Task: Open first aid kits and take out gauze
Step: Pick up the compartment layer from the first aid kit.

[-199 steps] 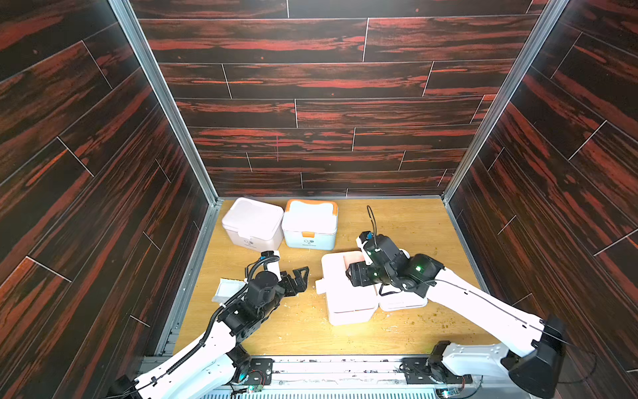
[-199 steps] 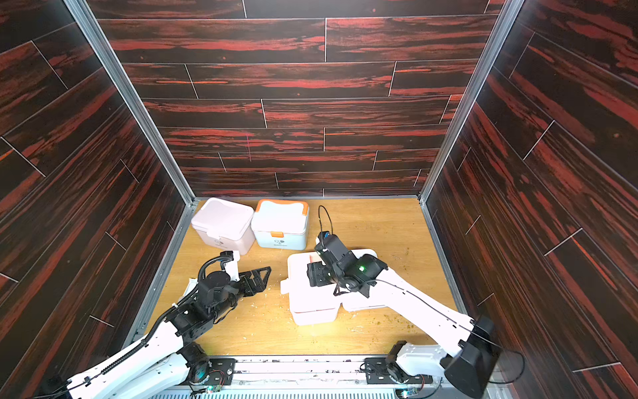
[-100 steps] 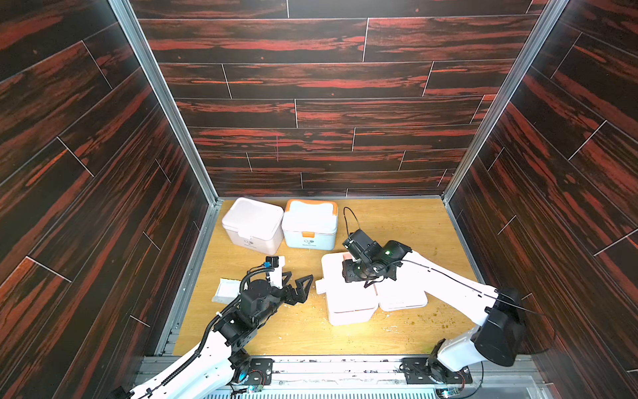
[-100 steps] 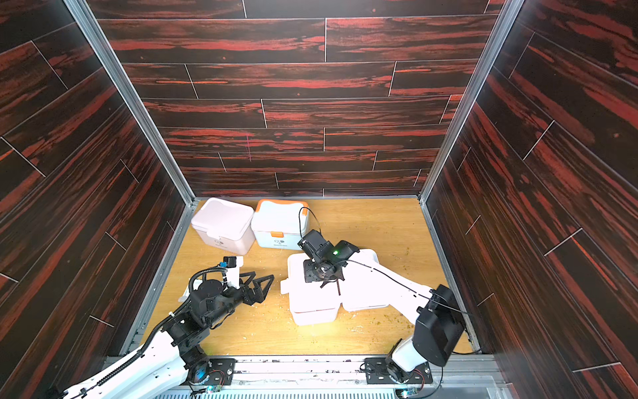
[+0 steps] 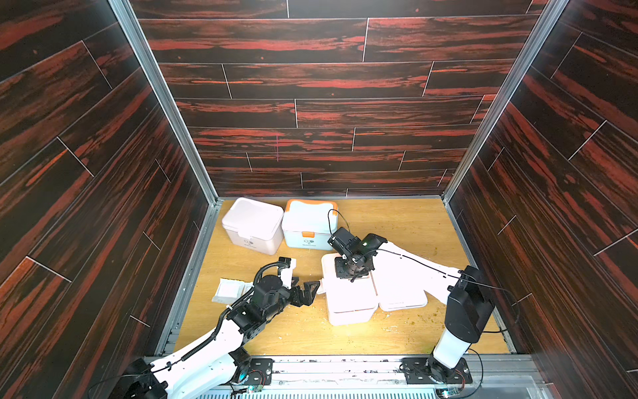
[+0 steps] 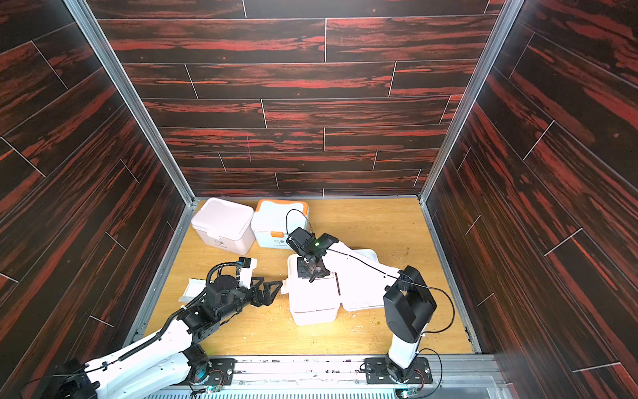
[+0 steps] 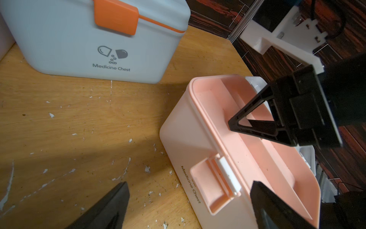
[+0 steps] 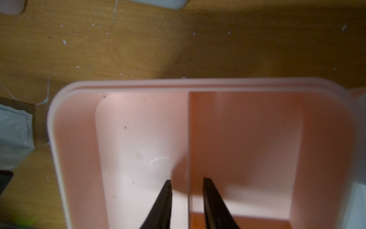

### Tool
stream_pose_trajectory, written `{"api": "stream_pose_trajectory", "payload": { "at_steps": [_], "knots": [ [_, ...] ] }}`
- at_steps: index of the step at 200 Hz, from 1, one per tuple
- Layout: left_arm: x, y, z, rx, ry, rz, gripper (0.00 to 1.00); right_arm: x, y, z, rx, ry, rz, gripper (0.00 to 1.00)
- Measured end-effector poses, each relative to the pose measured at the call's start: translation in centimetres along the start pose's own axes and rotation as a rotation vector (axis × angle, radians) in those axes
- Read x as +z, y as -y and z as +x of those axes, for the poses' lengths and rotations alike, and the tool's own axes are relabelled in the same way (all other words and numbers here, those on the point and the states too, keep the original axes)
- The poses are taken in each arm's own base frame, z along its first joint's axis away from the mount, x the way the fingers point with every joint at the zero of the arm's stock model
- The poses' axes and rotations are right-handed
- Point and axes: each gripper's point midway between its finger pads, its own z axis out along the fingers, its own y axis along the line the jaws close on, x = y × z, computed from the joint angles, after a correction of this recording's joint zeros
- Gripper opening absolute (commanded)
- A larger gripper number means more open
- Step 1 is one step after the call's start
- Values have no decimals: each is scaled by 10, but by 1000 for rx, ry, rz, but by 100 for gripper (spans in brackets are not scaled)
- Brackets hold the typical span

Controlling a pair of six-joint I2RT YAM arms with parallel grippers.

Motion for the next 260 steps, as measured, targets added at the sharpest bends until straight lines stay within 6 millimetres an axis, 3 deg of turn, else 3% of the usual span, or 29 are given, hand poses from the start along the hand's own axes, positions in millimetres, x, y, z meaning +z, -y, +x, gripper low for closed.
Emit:
{"api": "stream_pose_trajectory", "payload": {
  "at_steps": [10, 27, 55, 114, 188, 260],
  "knots": [
    [1, 1, 1, -1, -4, 5, 100, 0, 1, -2, 6, -1, 12, 19],
    [1, 2, 0, 0, -4, 11, 100, 2, 2, -5, 24, -4, 39, 7],
    [1, 4, -1, 1, 3, 18, 100, 3, 3, -10, 38, -3, 93, 0],
    [1, 5, -3, 3, 10, 25, 100, -1, 0, -14, 52, 19, 192, 0],
    [-9, 16, -16, 11, 61, 66, 100, -30, -7, -30, 26, 112, 236, 0],
    [-46, 40, -49, 45, 216, 154, 100, -58, -4, -32, -18, 242, 212, 0]
  ]
}}
